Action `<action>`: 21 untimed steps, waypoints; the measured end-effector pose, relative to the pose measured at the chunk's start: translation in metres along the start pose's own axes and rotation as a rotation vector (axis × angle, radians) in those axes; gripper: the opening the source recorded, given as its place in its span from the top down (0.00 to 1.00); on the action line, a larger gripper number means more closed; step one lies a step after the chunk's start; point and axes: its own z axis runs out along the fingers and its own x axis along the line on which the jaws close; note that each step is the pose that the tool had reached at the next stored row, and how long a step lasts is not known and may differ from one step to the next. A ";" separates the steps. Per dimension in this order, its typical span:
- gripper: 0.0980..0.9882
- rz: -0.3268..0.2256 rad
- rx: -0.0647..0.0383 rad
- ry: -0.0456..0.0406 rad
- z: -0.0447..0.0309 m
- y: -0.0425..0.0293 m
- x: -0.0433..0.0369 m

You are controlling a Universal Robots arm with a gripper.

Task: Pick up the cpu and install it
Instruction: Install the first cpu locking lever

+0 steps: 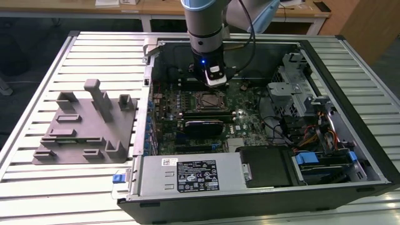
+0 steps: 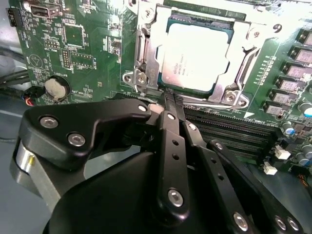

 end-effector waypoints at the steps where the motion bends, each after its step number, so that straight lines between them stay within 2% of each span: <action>1: 0.99 0.000 0.000 -0.0001 0.0000 0.0000 0.0000; 10: 0.99 0.001 -0.004 0.0015 -0.0071 0.0012 -0.0010; 21: 0.99 0.001 -0.005 0.0020 -0.0058 0.0043 0.0006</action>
